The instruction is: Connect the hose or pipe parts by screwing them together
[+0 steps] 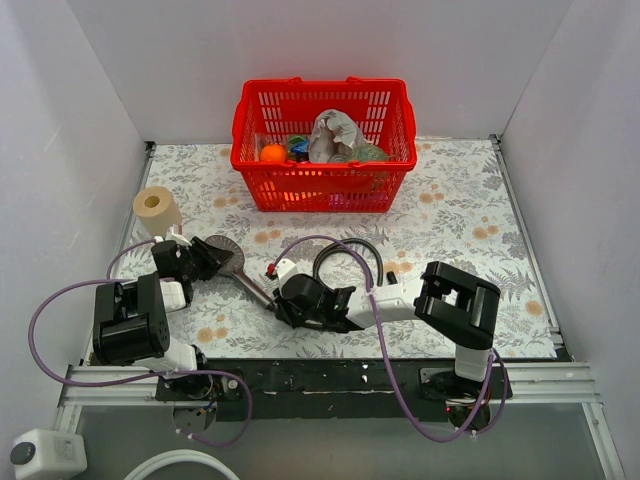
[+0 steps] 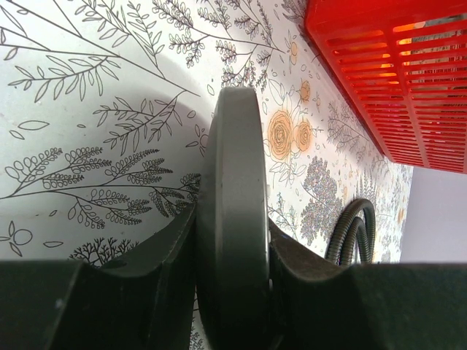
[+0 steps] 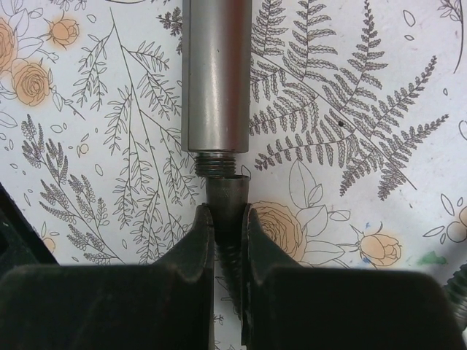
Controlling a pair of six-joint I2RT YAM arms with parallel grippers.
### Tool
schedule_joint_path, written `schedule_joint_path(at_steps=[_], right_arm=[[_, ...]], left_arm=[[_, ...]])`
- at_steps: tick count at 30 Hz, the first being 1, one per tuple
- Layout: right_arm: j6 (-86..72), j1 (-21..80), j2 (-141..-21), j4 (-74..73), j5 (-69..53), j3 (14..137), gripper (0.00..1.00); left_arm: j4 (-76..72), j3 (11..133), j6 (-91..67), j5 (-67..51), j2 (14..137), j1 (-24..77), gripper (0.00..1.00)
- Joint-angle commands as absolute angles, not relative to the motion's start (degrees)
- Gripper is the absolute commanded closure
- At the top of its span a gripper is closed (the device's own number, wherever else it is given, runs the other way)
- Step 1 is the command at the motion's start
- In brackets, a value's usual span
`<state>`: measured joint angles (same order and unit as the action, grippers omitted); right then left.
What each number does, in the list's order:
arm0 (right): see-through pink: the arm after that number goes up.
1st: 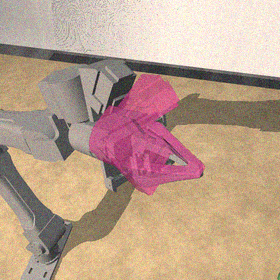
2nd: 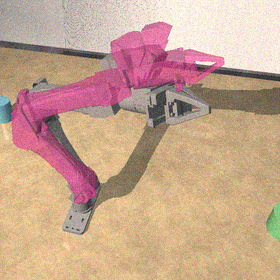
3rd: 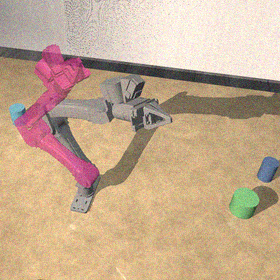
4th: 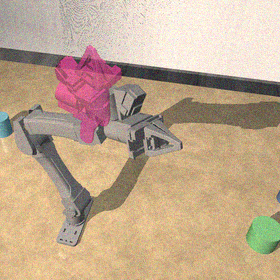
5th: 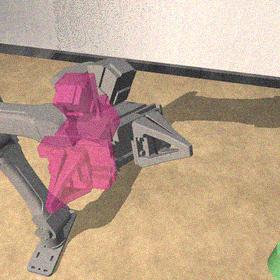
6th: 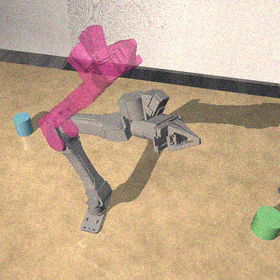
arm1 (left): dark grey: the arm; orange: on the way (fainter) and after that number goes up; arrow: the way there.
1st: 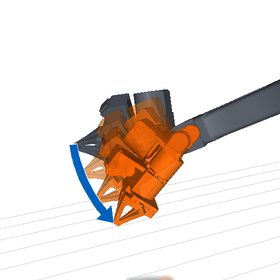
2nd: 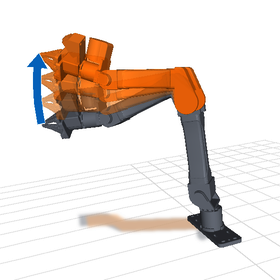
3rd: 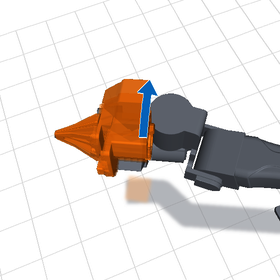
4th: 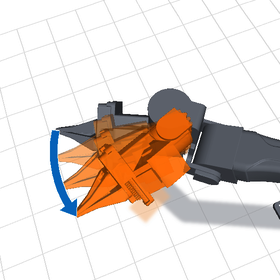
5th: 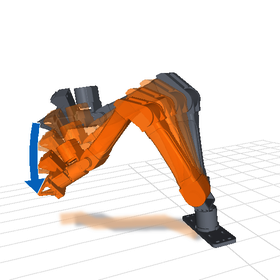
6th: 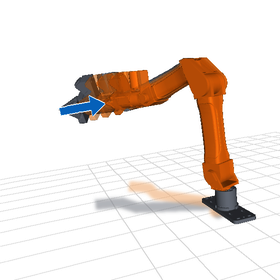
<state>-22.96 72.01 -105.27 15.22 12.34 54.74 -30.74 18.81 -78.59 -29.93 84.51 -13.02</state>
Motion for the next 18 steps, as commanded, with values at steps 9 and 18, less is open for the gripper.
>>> schedule_joint_path(at_steps=[9,18], right_arm=[[-21.9,71.6,-104.3,22.9,8.8,56.2,0.99],[-22.4,71.5,-105.2,22.5,9.2,56.9,0.99]], left_arm=[[-28.8,18.5,-77.4,-28.4,83.0,-13.2,1.0],[-28.7,18.5,-77.3,-28.3,82.9,-13.2,1.0]])
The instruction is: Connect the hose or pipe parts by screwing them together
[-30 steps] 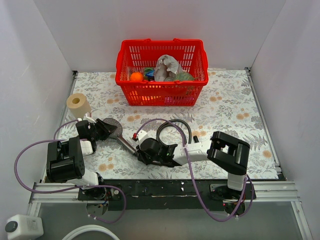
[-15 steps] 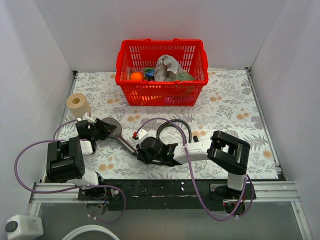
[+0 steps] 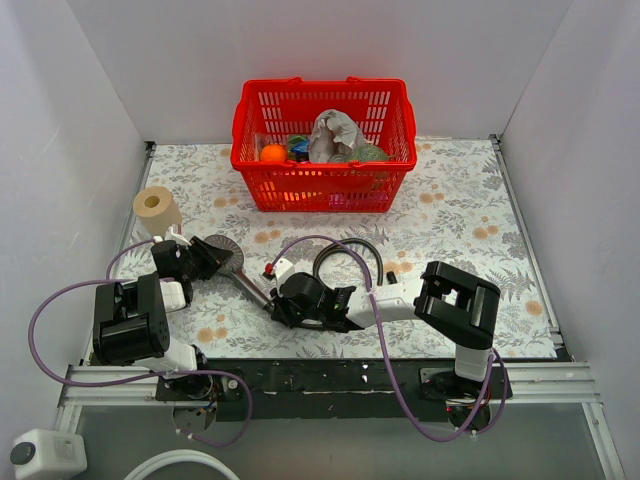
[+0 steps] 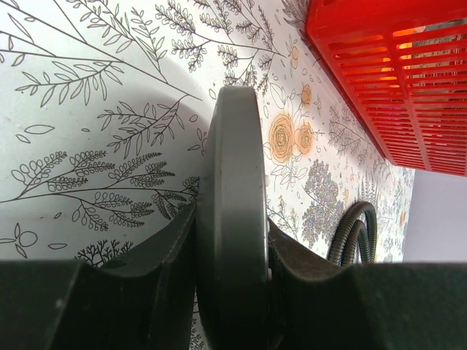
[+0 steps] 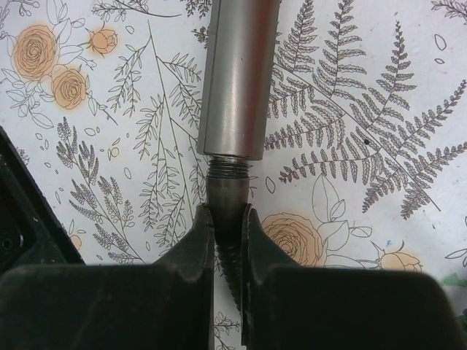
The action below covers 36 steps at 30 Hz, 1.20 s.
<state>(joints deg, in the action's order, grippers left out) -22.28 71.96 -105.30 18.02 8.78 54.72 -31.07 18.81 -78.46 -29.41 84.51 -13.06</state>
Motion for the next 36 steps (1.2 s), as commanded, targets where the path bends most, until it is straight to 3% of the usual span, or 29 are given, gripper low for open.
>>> schedule_joint_path(at_steps=[1,11,36], right_arm=[[-22.5,71.5,-105.3,22.5,10.1,57.3,0.99],[-28.9,65.8,-106.0,26.2,14.3,58.8,0.99],[-38.5,60.3,-104.9,44.5,-6.7,56.9,0.99]], left_arm=[[-28.8,18.5,-77.3,-28.4,82.9,-13.2,1.0],[-28.7,18.5,-78.4,-31.7,82.4,-13.3,1.0],[-33.1,18.6,-86.7,-57.2,80.2,-13.1,1.0]])
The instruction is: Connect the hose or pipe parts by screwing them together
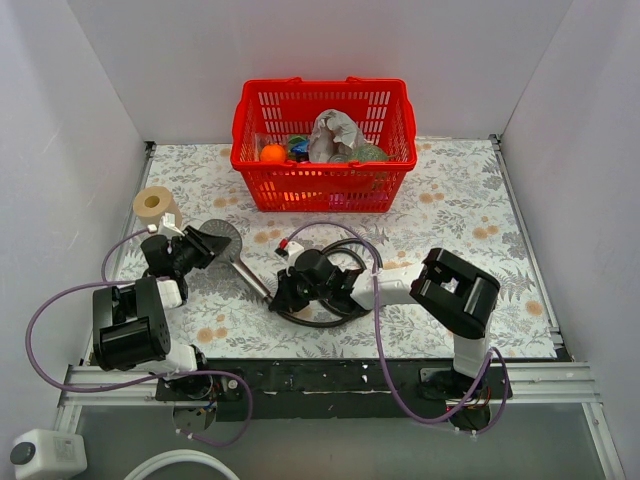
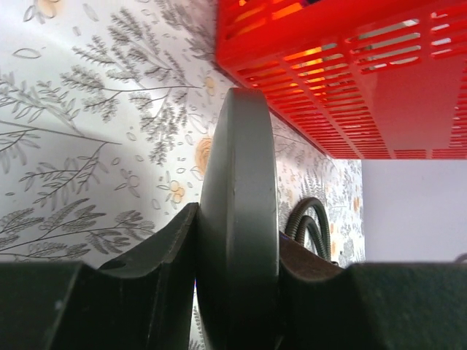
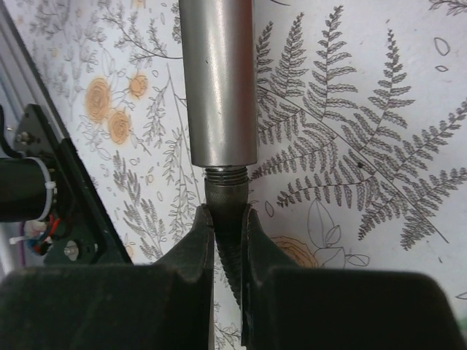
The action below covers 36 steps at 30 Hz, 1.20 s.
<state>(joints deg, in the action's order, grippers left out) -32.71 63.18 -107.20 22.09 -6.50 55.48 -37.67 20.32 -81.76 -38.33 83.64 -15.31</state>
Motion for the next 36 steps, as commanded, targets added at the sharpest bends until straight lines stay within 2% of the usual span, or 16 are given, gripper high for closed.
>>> schedule_joint_path(at_steps=[1,14,23,33,35,36], right_arm=[[-40.6,59.6,-104.8,45.9,-7.5,56.3,0.99],[-56.4,54.4,-106.7,71.5,-16.3,49.2,0.99],[-70.7,52.9,-113.5,91.6,-18.6,47.4,0.99],[-67.3,52.5,-109.7,84.8,-17.3,44.0,0.99],[-67.0,52.5,-109.3,83.2,-17.1,43.6,0.96],[-66.9,52.4,-109.2,81.4,-17.0,43.6,0.9]], left_arm=[[-33.0,18.6,-87.2,-57.7,80.1,-13.1,1.0],[-37.0,18.6,-95.0,-63.5,79.0,-13.3,1.0],[-45.0,17.4,-101.3,-68.1,81.2,-13.4,1.0],[-47.0,17.1,-103.1,-67.3,82.2,-14.7,1.0],[-45.5,17.2,-101.1,-67.2,82.3,-14.9,1.0],[-44.9,17.4,-100.3,-66.9,82.4,-15.3,1.0]])
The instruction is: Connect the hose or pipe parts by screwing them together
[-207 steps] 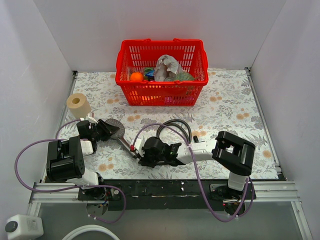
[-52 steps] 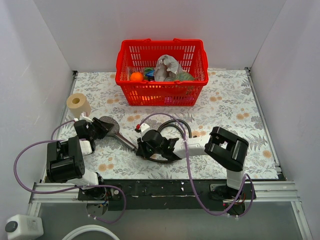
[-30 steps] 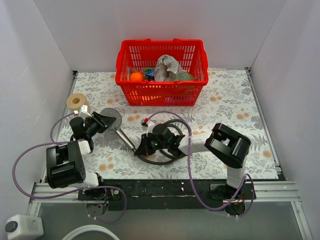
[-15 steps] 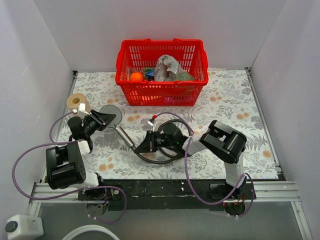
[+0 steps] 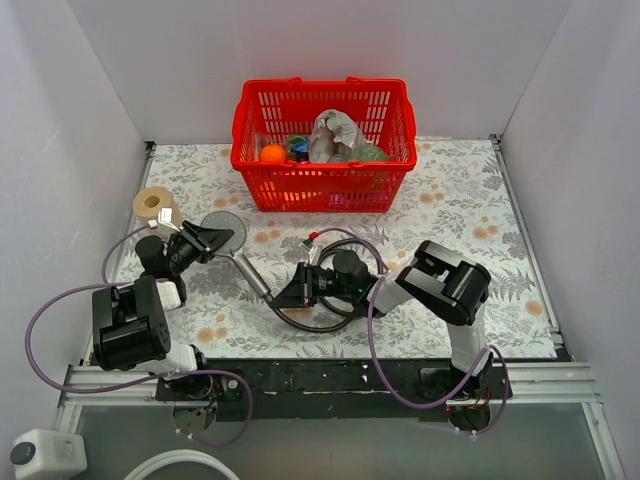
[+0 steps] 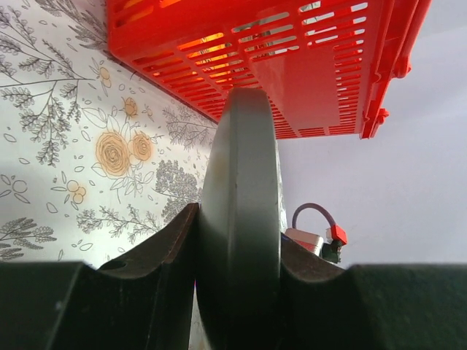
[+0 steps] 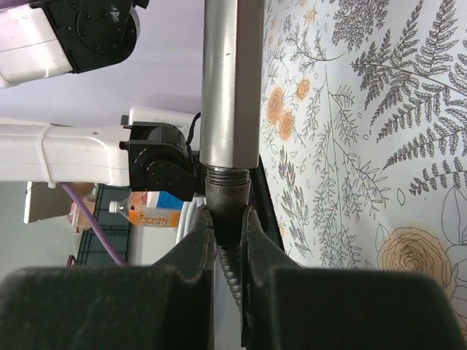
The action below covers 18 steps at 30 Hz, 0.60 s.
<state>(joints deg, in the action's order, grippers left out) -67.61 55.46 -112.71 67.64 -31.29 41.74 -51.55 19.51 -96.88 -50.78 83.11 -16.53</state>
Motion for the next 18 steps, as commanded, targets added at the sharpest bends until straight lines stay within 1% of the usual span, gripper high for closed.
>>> schedule_joint_path(at_steps=[1,2,3,5,9,11,12,13,15,16,17,18], right_arm=[[-66.7,52.4,-109.2,80.3,-17.0,43.7,0.86],[-66.4,52.4,-109.1,79.7,-17.0,43.8,0.83],[-66.0,52.5,-108.9,79.0,-16.9,43.8,0.74],[-64.8,52.4,-108.2,76.3,-16.6,43.8,0.67],[-62.8,51.9,-107.0,70.0,-16.8,44.2,0.44],[-62.0,51.7,-106.0,66.4,-17.0,44.4,0.37],[-60.0,51.3,-105.5,64.4,-17.1,44.7,0.32],[-58.7,51.2,-104.9,61.4,-17.1,45.9,0.3],[-54.3,51.1,-102.7,48.3,-16.7,48.5,0.26],[-48.8,51.1,-101.7,43.4,-16.0,49.8,0.26],[-45.9,51.1,-99.9,33.1,-14.1,53.3,0.26],[-43.0,51.3,-99.1,27.9,-13.0,55.4,0.26]], left_arm=[[-44.1,17.4,-99.1,-66.7,82.7,-15.5,1.0],[-43.8,17.5,-98.3,-66.6,82.9,-16.1,1.0],[-43.1,17.9,-97.7,-66.7,83.2,-16.4,1.0],[-42.5,18.0,-96.6,-66.9,83.9,-17.6,1.0],[-39.9,18.6,-92.8,-66.4,83.8,-19.2,1.0],[-38.5,19.2,-91.5,-65.7,83.8,-19.8,1.0],[-38.4,19.2,-90.9,-65.6,84.0,-20.0,1.0],[-38.2,19.2,-90.7,-65.1,84.1,-20.6,1.0],[-38.0,19.4,-89.6,-64.3,84.1,-21.1,1.0],[-36.7,19.8,-88.8,-63.6,83.9,-21.4,1.0],[-35.7,19.9,-88.0,-61.7,83.4,-21.5,1.0],[-34.9,20.0,-86.3,-60.4,82.2,-21.6,1.0]])
